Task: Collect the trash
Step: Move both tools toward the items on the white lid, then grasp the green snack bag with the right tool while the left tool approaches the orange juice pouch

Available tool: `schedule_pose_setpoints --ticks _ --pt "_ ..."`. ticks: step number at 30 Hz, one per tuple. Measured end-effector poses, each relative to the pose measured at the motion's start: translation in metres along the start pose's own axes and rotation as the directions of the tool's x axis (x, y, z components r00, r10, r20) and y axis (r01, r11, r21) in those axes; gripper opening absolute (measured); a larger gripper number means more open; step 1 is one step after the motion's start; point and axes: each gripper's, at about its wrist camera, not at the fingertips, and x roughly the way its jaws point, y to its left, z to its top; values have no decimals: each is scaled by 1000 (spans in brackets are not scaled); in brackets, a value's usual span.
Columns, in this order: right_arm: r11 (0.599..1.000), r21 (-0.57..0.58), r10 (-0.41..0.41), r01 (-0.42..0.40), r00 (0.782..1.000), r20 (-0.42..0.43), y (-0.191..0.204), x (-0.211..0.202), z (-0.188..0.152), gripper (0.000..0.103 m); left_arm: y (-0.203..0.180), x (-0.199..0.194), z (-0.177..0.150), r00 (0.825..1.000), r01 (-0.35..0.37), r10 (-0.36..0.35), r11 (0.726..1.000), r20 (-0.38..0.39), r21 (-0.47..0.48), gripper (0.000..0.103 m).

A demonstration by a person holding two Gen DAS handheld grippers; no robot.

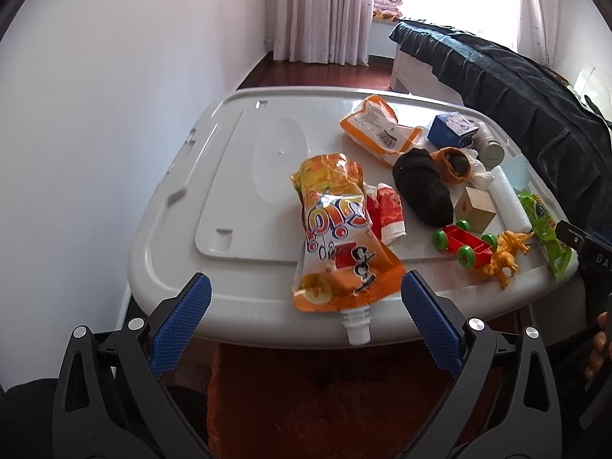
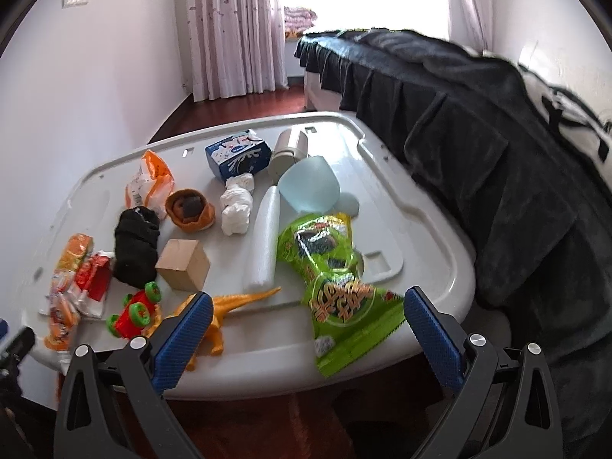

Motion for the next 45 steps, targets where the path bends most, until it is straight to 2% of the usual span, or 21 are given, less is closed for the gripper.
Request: schedule_pose_setpoints --ticks 4,11,18,26,31,37,45 --pt "999 30 24 -24 1000 -14 -10 -6 9 98 -3 -3 1 999 17 -18 1000 -28 -17 97" --pt "998 -47 -35 33 999 -36 -14 1 36 98 -19 -7 22 1000 3 -2 999 -23 52 97" --pt "995 -97 -12 6 999 -52 -22 15 67 98 -23 9 46 999 20 -18 998 -39 58 97" --pt "996 -93 -17 5 992 -126 -33 42 55 98 -17 34 42 997 33 -32 999 -75 23 97" --pt "996 -92 -9 -4 990 -143 -31 50 53 98 -11 40 42 996 34 -34 999 -79 0 97" --pt "991 -133 -26 2 984 -176 -22 64 51 98 -7 39 41 997 34 -35 999 -75 -12 97" --pt "992 -127 -44 13 968 -246 -19 88 50 98 -6 36 41 997 35 -35 999 -67 -12 97"
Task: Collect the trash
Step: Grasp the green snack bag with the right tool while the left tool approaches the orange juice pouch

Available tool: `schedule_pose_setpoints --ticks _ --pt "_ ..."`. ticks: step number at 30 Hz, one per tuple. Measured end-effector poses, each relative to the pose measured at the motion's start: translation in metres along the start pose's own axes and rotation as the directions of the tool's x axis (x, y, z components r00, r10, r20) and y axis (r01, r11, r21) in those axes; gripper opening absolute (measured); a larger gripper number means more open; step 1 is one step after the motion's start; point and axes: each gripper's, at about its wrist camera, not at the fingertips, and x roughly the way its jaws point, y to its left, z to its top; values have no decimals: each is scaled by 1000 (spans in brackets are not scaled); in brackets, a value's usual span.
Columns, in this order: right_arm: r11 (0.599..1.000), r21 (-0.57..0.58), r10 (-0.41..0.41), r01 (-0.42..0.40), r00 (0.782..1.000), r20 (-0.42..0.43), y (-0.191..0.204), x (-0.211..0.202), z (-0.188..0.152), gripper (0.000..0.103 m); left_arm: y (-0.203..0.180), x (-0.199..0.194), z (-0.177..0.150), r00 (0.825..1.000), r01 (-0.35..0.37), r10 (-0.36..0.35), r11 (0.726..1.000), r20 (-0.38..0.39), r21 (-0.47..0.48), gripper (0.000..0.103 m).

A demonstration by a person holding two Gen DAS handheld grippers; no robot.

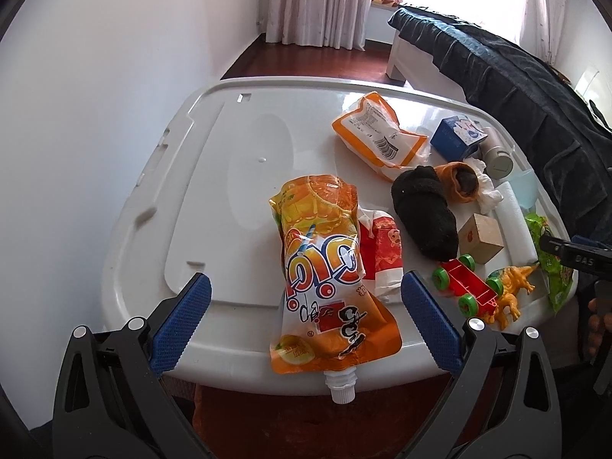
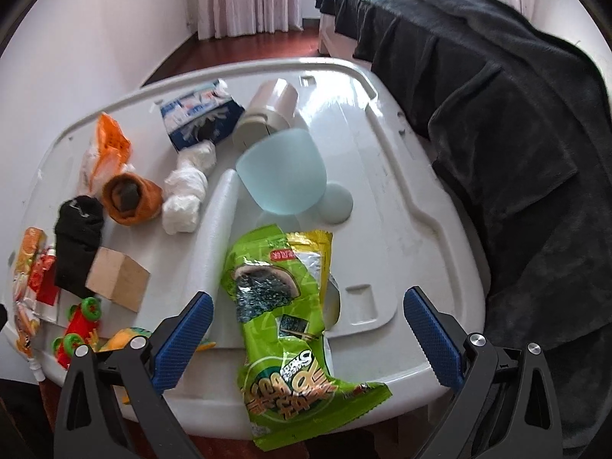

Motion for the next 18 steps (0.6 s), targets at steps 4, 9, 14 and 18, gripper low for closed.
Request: schedule_pose_setpoints --ticks 4,9,14,18 --pt "1000 -9 -15 15 1000 -20 -1 7 -1 98 0 -2 -1 1000 3 -3 1000 4 3 97" --pt "1000 -28 -6 4 998 -59 1 20 -1 98 2 -3 -3 1000 13 -13 1000 1 -1 97" --pt "998 18 58 -57 995 -86 -6 30 -3 80 2 -5 -4 1000 12 -12 1000 7 7 97" --pt "999 -18 45 -46 998 -46 -3 23 -6 49 4 -3 -5 1000 20 -20 1000 -4 2 97"
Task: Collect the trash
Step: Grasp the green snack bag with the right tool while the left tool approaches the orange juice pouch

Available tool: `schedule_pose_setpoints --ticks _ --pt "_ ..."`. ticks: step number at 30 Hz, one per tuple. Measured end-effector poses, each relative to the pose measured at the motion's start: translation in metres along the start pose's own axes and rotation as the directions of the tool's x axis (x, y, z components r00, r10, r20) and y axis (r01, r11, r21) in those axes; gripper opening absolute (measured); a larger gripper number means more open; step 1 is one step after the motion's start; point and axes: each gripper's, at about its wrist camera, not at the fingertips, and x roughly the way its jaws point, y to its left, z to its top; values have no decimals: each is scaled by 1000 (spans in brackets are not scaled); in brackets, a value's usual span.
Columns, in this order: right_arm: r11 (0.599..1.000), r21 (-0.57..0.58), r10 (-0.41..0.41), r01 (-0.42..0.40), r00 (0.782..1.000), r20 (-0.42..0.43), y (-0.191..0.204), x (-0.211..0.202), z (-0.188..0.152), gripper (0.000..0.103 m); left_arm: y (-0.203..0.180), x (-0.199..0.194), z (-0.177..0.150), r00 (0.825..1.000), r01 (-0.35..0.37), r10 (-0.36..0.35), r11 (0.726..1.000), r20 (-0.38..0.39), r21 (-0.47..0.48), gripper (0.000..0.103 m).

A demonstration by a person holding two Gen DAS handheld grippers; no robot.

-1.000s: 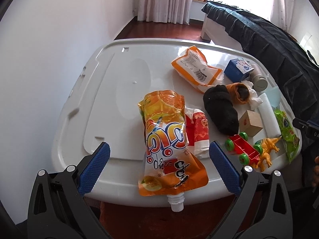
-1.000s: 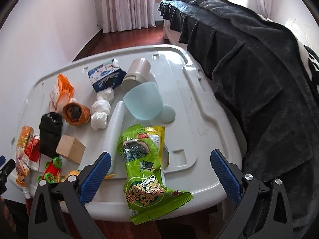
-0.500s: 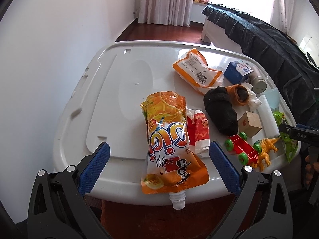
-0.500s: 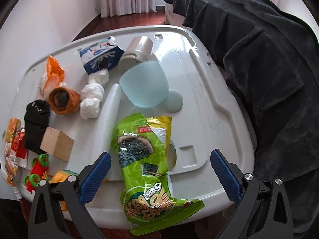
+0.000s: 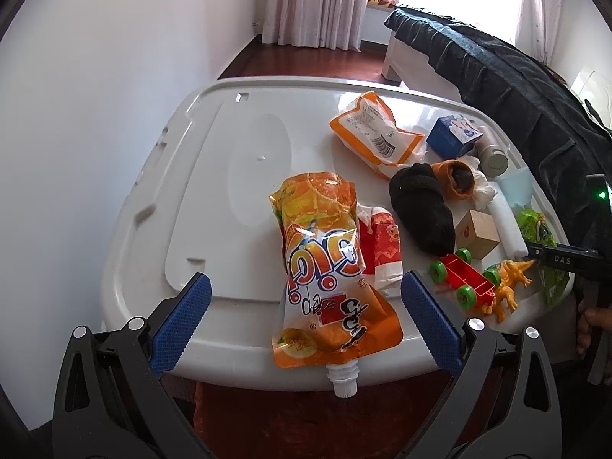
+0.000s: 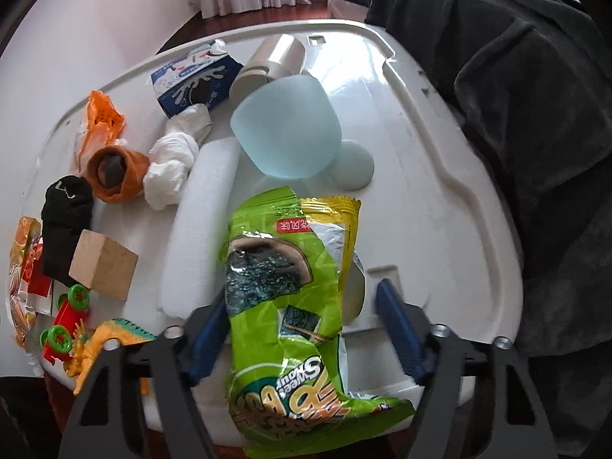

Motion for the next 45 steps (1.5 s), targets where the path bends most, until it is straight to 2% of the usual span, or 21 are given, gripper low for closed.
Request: schedule_pose_setpoints --ticks 1,5,7,10,12,19,26,30,33,36,39,41,43,45 --pt "1000 -4 14 -14 1000 5 1 -1 -1 34 1 2 -1 1000 6 -6 1000 -7 -4 97" --pt "999 -8 38 -38 999 18 1 -7 -4 27 4 7 -4 999 18 -18 1000 -27 -7 97" --pt "998 17 67 -68 996 63 -2 -22 -4 26 6 7 -7 999 21 -21 1000 -32 0 97" --pt "991 37 120 -128 976 183 -8 -53 -5 26 6 5 -10 999 32 -31 999 -32 20 97" --pt "985 38 155 -168 963 221 -7 -63 -7 26 4 6 -11 999 41 -40 999 -31 29 97" --pt "976 0 214 -220 950 227 0 -67 -7 26 -12 28 7 996 70 -68 997 -57 42 97" --pt "967 26 242 -252 947 210 1 -63 0 27 13 48 11 996 34 -39 997 -80 -66 97" --pt "969 14 238 -246 949 208 3 -63 2 28 16 49 5 994 -2 -1 1000 -106 -30 97" --pt "970 7 238 -244 951 199 6 -61 2 28 19 38 0 996 9 -11 1000 -89 -23 97" --pt "968 8 244 -250 950 193 8 -60 3 28 21 35 -5 996 -11 11 1000 -92 -2 97" --pt "967 7 250 -256 950 188 10 -59 4 28 25 46 -8 990 -63 64 998 -128 14 97" --pt "966 8 251 -257 950 184 10 -58 3 28 26 51 -8 988 -60 61 998 -138 9 97" --pt "967 7 250 -255 951 181 11 -57 3 29 22 61 -7 985 -91 96 995 -144 39 97" --pt "967 10 249 -255 953 175 10 -56 3 29 22 65 -5 988 -84 88 996 -126 35 97"
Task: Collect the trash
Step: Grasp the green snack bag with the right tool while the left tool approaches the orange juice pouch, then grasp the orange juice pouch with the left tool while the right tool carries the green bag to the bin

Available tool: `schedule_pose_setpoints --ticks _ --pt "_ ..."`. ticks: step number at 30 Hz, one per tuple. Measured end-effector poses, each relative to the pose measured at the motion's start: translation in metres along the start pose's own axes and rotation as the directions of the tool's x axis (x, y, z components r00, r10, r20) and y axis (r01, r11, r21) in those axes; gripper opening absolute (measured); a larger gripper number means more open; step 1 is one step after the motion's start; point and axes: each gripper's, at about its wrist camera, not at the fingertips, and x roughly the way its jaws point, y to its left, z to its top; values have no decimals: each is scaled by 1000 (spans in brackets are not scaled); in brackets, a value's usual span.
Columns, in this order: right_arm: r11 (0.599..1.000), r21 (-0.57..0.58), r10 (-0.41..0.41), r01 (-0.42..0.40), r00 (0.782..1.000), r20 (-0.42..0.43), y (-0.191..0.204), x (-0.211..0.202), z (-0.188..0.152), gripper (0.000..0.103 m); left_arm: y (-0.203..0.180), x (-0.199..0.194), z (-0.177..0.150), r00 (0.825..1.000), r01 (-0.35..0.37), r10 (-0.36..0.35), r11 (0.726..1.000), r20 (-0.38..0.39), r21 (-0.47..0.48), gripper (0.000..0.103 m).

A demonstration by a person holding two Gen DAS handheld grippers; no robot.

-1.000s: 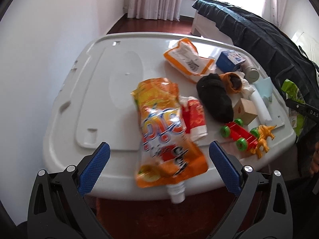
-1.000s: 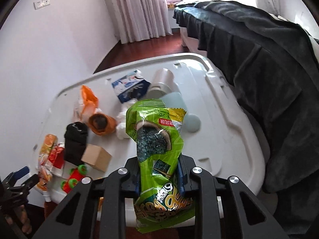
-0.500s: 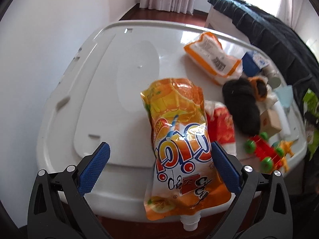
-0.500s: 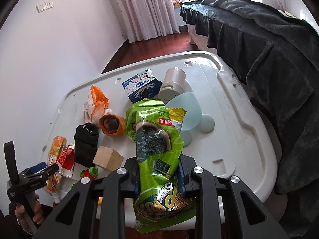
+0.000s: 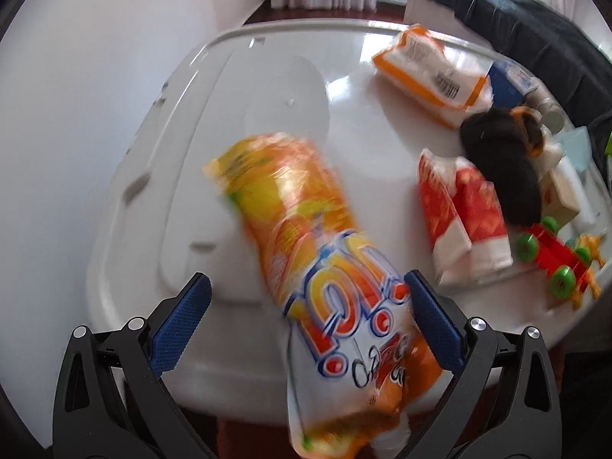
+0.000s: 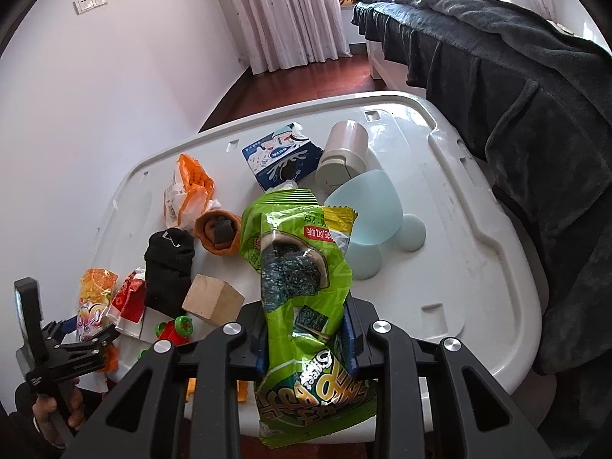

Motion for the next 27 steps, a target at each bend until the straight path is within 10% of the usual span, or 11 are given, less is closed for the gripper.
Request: schedule_pose_setpoints --ticks 5,12,18,27 --pt "1000 3 -6 6 1000 -21 -1 4 -2 29 -2 -3 -4 999 7 -8 1000 49 13 91" --pt "999 -42 -3 1 999 -39 14 8 -7 29 -11 -12 -8 992 40 -45 998 116 44 50" --pt "995 -100 4 -5 1000 -13 33 2 -16 28 -9 -70 -6 970 177 -173 984 171 -8 43" --pt "992 -103 79 -74 996 47 64 -39 -56 28 -17 -146 -40 966 143 -148 989 210 39 41"
